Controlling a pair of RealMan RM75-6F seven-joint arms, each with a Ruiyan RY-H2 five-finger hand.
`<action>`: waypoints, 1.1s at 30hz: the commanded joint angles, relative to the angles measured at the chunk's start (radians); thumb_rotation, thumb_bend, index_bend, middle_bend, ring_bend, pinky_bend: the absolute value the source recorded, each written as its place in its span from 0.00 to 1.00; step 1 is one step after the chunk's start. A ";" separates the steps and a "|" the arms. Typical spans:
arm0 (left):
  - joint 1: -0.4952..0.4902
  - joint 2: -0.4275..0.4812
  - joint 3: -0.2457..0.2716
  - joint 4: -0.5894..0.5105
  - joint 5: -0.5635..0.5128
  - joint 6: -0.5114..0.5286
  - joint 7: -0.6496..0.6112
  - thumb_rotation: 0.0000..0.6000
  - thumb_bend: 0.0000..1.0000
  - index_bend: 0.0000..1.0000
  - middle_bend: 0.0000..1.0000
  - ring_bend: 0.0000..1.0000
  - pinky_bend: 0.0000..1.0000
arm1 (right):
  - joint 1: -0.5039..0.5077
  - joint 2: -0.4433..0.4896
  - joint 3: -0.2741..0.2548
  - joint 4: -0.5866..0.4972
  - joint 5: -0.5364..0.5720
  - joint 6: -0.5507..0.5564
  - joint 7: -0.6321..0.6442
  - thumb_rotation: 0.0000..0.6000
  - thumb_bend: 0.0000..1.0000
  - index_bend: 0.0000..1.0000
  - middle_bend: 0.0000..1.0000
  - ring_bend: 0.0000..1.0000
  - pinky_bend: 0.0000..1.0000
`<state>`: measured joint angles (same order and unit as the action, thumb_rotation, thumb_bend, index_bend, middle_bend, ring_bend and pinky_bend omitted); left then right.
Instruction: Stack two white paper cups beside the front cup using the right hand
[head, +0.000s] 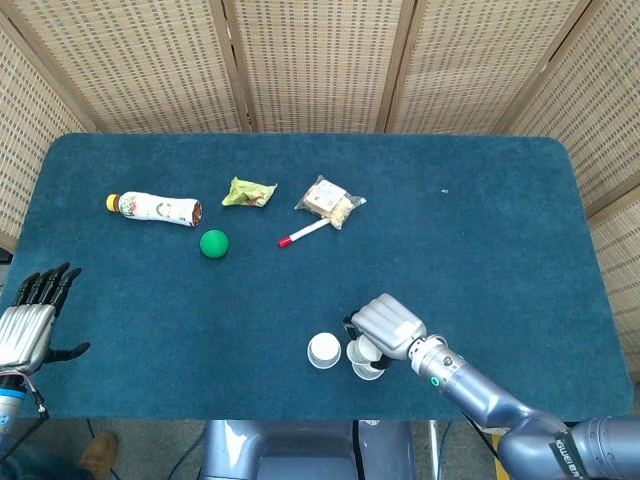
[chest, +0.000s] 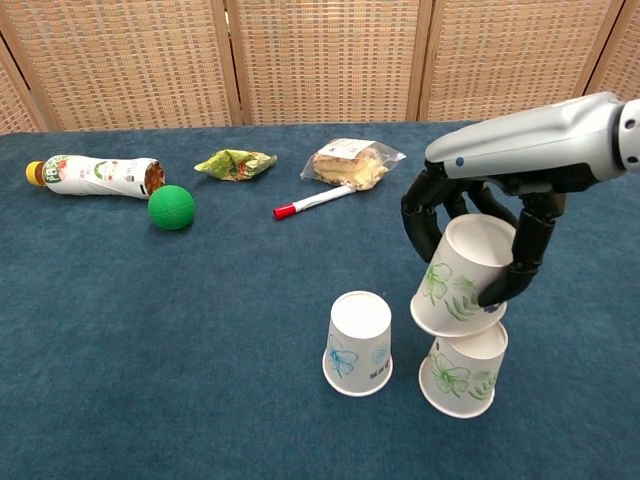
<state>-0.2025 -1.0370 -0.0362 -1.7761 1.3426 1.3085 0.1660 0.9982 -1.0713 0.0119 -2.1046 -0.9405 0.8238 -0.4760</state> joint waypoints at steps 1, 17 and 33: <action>-0.001 -0.001 -0.001 0.001 -0.003 -0.003 0.002 1.00 0.00 0.00 0.00 0.00 0.00 | -0.005 -0.013 0.005 0.009 -0.013 0.003 0.009 1.00 0.41 0.48 0.57 0.58 0.66; -0.003 -0.004 -0.004 0.004 -0.009 -0.009 0.005 1.00 0.00 0.00 0.00 0.00 0.00 | 0.014 -0.077 0.001 0.029 -0.002 -0.008 -0.023 1.00 0.08 0.22 0.29 0.33 0.43; -0.002 0.001 -0.005 0.006 -0.007 -0.010 -0.009 1.00 0.00 0.00 0.00 0.00 0.00 | 0.037 0.162 -0.008 -0.191 0.041 0.041 -0.072 1.00 0.00 0.00 0.00 0.05 0.14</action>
<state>-0.2046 -1.0359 -0.0414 -1.7698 1.3349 1.2979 0.1572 1.0543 -0.9760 -0.0033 -2.2440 -0.8732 0.8328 -0.5610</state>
